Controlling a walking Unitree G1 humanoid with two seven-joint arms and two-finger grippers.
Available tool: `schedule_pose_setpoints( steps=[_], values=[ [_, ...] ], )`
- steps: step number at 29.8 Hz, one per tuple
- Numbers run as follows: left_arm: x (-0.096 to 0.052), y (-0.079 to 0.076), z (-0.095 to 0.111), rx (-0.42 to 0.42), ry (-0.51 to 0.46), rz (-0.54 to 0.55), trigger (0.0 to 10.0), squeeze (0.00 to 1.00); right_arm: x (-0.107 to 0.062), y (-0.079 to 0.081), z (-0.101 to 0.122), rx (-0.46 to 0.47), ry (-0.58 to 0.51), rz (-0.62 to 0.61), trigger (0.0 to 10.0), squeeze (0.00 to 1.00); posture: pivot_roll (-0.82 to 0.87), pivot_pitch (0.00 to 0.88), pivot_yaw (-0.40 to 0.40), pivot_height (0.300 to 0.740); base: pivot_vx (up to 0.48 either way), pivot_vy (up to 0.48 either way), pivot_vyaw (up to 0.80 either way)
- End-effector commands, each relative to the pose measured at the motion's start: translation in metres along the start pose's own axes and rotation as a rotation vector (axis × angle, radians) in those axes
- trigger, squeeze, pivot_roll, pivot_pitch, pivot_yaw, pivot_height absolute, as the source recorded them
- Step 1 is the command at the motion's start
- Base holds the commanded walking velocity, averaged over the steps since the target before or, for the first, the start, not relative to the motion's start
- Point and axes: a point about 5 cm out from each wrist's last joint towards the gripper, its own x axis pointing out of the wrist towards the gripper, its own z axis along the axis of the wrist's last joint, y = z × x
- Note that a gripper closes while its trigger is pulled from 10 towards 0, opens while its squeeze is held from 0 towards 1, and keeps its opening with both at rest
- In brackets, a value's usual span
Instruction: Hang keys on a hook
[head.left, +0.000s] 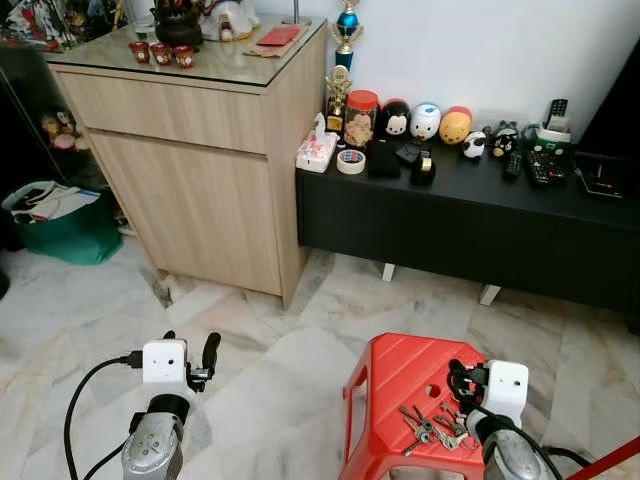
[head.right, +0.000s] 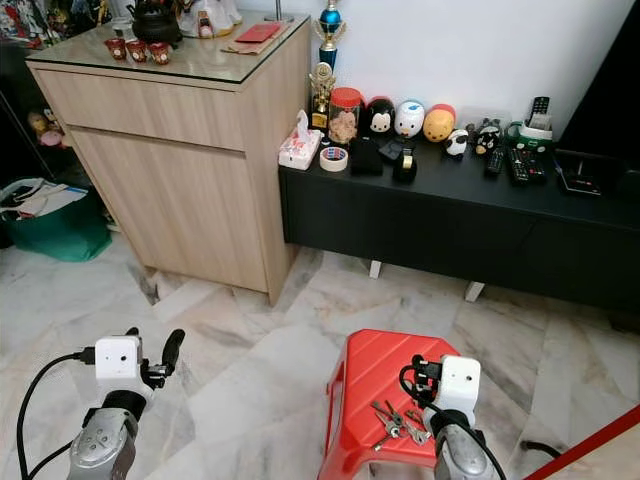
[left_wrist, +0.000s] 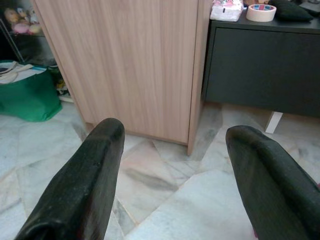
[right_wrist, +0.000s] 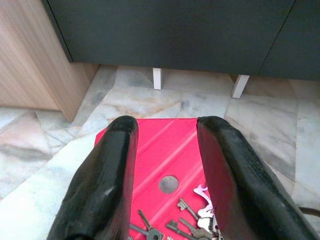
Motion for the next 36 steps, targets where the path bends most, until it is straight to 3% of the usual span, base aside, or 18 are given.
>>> schedule_pose_setpoints(
  steps=[1, 5, 36],
  values=[
    [0.000, 0.001, 0.000, 0.005, 0.002, -0.001, 10.0, 0.00, 0.000, -0.002, -0.002, -0.005, 0.022, -0.009, 10.0, 0.00, 0.04, 0.000, -0.053, 0.680, 0.000, 0.000, 0.00],
    [0.000, 0.002, 0.000, 0.007, 0.008, 0.005, 10.0, 0.00, 0.000, -0.003, -0.001, -0.013, 0.018, -0.017, 10.0, 0.00, 0.04, 0.000, -0.055, 0.655, 0.000, 0.000, 0.00],
    [-0.003, 0.000, -0.011, -0.013, 0.065, 0.012, 10.0, 0.00, 0.000, -0.001, -0.007, -0.006, 0.055, -0.015, 10.0, 0.00, 0.05, 0.000, -0.060, 0.655, 0.000, 0.000, 0.00]
  ],
)
